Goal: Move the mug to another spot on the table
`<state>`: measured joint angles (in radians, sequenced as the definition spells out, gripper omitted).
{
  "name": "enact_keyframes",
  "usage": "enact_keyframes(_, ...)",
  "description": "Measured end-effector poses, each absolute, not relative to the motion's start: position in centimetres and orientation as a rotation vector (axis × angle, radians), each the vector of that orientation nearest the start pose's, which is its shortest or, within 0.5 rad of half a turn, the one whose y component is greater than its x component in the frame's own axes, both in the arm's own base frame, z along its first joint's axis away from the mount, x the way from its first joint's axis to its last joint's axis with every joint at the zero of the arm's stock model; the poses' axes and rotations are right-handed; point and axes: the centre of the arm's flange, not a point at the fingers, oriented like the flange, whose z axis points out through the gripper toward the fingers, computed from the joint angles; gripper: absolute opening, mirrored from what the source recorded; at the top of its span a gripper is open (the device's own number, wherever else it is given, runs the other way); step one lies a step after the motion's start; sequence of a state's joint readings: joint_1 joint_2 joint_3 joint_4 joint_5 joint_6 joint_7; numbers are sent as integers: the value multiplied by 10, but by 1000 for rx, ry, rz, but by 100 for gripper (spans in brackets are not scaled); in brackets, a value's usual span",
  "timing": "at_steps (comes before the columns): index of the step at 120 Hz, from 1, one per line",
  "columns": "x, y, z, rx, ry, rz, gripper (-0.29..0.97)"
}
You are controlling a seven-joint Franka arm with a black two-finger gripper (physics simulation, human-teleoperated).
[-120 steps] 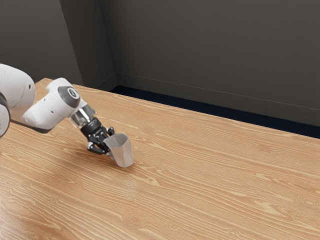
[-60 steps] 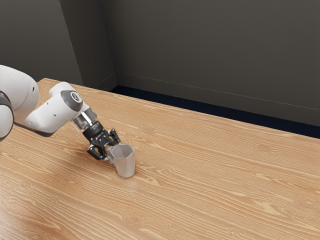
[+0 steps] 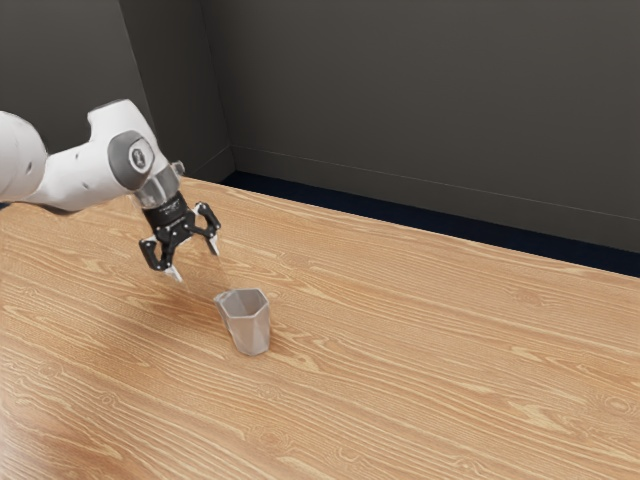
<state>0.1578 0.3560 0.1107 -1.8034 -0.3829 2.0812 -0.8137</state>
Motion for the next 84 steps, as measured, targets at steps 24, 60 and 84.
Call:
enact_keyframes(24,588,89,427,-2855,-1512,89,66)
enact_keyframes(60,576,38,561,-3009,-829,-121,68)
enact_keyframes(84,576,8,644,-3064,-526,-214,68)
